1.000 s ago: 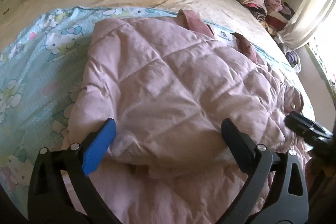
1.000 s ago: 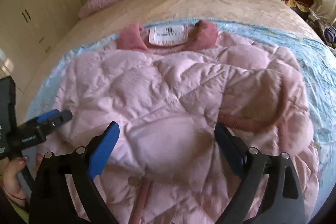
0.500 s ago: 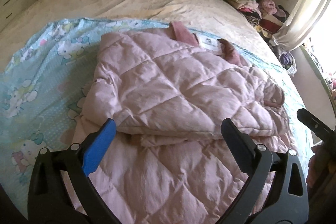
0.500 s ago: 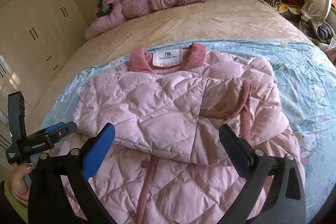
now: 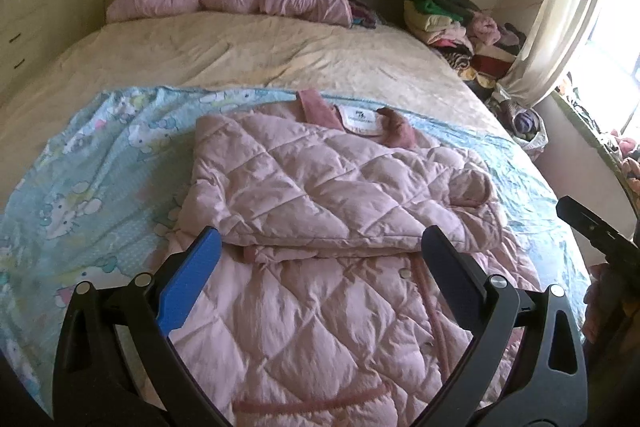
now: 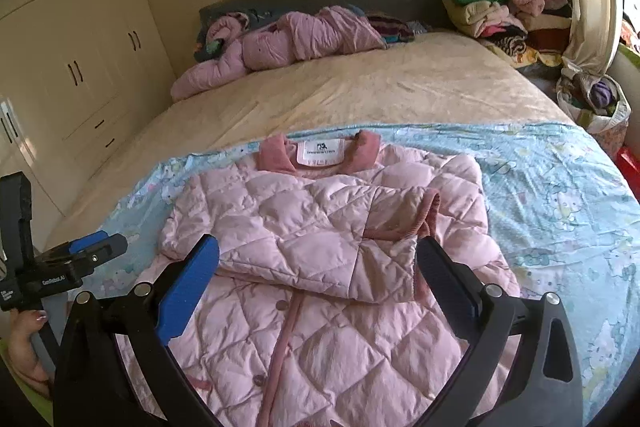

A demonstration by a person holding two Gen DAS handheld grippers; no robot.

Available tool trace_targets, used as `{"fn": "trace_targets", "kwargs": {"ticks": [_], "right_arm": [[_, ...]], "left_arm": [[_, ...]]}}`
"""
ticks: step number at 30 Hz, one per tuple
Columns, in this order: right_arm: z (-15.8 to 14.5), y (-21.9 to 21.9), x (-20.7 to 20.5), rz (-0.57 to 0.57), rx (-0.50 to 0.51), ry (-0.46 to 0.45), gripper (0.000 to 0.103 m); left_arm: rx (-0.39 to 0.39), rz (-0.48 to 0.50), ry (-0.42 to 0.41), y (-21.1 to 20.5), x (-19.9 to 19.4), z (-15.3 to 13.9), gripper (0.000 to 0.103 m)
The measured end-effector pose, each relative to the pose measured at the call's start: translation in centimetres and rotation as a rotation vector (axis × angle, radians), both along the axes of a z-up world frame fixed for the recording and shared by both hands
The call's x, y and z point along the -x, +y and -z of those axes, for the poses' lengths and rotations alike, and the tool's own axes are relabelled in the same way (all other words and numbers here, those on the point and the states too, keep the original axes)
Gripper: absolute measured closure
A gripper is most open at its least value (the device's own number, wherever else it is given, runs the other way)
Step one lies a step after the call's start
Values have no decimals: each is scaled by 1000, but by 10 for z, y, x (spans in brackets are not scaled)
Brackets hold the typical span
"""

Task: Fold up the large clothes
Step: 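Move both tools back over the jacket toward its hem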

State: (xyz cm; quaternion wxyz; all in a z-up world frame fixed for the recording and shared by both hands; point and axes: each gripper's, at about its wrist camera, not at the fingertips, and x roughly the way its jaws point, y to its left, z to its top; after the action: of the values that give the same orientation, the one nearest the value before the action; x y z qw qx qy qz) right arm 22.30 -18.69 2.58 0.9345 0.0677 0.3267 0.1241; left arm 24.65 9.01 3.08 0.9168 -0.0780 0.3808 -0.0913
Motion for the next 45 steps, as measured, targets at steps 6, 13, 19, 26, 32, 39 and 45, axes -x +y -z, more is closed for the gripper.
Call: {"fn": "trace_targets", "kwargs": {"ticks": [6,13,19,26,32,39,45], "right_arm": [[-14,-5,26,-3,9,-37,4],[-26,-7,56,0,40,-80,4],[-28,-8,79,-13,59,-95,4],[-21,-8,101,-31,85,-92,4],[-10,-10,113,-29,106,-81,4],[1,-12,122,-27,142,-65,4],[11,-16,128,-29,157,-49,4]], "left_arm": [[-16,3,-41,0,23,-16,9],[-24,-4,-68,4,51,-25,9],[-19,-20,-71,10,71,-23,9],[-32,-30,-59,13,91,-14,9],[-40,-33,-43,14,103,-5,9],[-51,-28,-19,10,113,7,9],[-66,-22,-2,6,121,18,9]]}}
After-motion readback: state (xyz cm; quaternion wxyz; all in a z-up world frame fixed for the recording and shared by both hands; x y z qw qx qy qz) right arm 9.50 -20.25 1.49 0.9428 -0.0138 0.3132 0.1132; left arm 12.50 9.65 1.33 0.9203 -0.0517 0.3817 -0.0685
